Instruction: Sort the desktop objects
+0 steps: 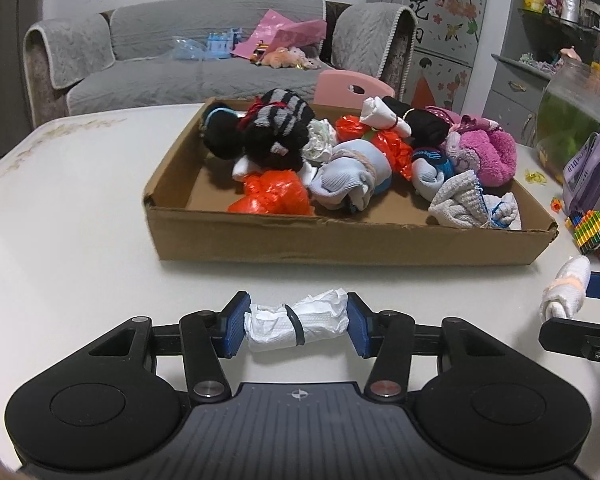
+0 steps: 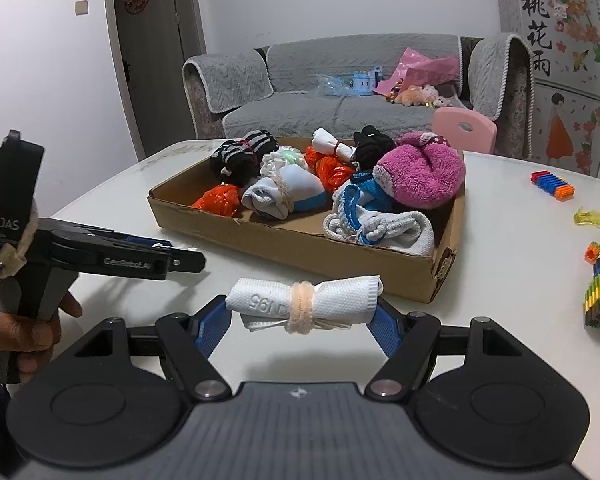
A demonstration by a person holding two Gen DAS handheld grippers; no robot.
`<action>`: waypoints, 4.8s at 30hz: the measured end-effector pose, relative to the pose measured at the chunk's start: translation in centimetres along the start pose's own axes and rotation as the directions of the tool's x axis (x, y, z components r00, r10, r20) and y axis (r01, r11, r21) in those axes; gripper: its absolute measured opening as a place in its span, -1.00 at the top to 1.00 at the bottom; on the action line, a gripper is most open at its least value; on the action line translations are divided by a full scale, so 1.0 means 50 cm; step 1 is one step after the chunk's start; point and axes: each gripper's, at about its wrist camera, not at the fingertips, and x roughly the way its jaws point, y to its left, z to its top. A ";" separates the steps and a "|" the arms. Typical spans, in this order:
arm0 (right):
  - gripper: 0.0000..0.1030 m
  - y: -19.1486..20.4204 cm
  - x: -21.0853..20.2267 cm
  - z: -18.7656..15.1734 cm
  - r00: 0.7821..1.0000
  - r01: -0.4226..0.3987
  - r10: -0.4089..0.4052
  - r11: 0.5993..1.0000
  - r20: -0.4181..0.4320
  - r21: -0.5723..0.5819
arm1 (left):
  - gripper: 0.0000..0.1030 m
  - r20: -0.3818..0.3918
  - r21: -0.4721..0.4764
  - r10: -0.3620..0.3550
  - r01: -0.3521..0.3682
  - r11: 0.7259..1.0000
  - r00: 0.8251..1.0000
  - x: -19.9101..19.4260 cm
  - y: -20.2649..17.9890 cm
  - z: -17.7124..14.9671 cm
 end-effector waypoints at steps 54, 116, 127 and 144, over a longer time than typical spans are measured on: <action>-0.36 0.005 0.055 0.294 0.999 0.042 -0.040 0.991 0.018 -0.128 | -0.13 0.014 0.138 -0.041 0.039 0.990 0.999 -0.007 -0.022 0.275; -0.99 -0.025 0.067 0.230 0.992 0.072 -0.069 0.997 -0.105 0.022 | -0.99 0.084 0.104 0.021 -0.030 0.994 0.996 -0.094 -0.001 0.189; -0.99 -0.022 -0.074 0.206 0.996 0.093 -0.091 0.983 -0.020 0.157 | -0.99 0.171 0.063 -0.001 -0.010 0.998 0.985 -0.238 -0.034 0.167; -0.99 0.011 -0.157 0.195 0.985 0.150 -0.160 0.979 0.059 0.136 | -0.99 0.176 0.197 0.094 -0.129 0.972 0.980 -0.296 -0.095 0.127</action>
